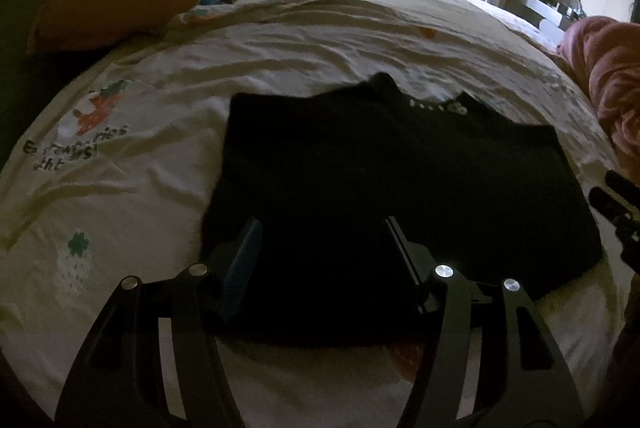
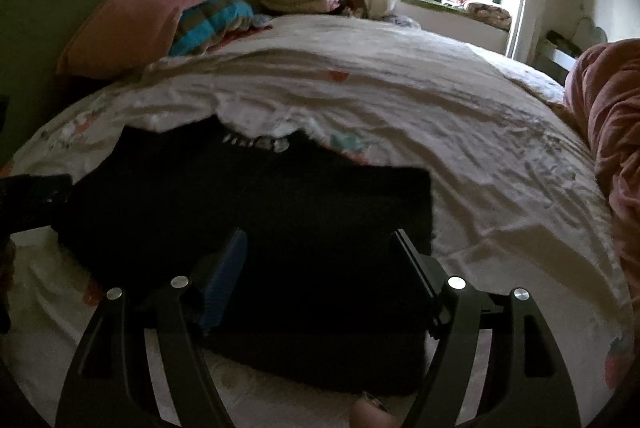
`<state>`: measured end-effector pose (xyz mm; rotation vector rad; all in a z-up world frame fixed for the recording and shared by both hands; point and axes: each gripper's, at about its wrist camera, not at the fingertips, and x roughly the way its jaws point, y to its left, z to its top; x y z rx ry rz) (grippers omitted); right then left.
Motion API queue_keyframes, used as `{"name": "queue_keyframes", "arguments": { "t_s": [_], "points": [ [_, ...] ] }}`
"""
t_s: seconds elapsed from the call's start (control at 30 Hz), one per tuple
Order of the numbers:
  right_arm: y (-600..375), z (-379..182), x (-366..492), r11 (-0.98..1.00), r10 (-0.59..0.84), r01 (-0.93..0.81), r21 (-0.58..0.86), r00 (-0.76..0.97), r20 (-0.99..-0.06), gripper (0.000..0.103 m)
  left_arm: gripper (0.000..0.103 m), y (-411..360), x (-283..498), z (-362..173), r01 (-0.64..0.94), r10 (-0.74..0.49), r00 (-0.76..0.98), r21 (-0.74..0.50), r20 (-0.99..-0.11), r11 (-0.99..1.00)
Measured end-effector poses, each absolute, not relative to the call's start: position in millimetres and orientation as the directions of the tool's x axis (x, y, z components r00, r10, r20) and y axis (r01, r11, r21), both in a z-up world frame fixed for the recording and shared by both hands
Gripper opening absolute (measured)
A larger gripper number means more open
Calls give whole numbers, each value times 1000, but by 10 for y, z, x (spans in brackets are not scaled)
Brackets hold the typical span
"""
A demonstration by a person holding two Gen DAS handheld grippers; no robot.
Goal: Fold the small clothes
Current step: 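Open both grippers and pull them back from the folded shirt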
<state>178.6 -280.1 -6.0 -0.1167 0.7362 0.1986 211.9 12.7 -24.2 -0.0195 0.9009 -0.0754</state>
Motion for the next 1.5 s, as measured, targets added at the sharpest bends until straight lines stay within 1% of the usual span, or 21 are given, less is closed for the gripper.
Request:
{"name": "queue_keyframes", "arguments": {
  "t_s": [0.33,0.43,0.63,0.77,1.07,1.27,1.33,1.4,1.5],
  "points": [
    [-2724,-268,1742,971,129,-235,-46,677,-725,72,54,42,2037,-420,73,-75,573,-41,-816,996],
    [-2735,-335,1752,971,124,-235,-45,657,-744,72,65,63,2026,-464,66,-76,561,-47,-824,997],
    [-2835,-538,1794,978,116,-209,-13,592,-797,72,65,105,1969,-534,61,-83,551,-60,-830,996],
    [-2902,-609,1758,979,144,-204,31,573,-807,73,65,129,1929,-554,61,-89,549,-67,-831,996],
    [-2940,-640,1645,980,153,-195,50,566,-810,73,65,173,1833,-553,60,-109,556,-91,-824,994],
    [-2942,-610,1561,981,152,-188,51,574,-805,81,65,213,1746,-527,61,-122,566,-105,-815,993],
    [-2931,-598,1536,981,149,-190,45,577,-803,86,65,227,1725,-520,59,-124,568,-110,-814,992],
    [-2925,-576,1506,981,142,-188,38,584,-799,88,66,242,1701,-507,55,-126,571,-116,-811,992],
    [-2922,-532,1466,983,135,-184,29,597,-791,94,70,279,1667,-474,45,-121,578,-117,-807,992]
  ]
}}
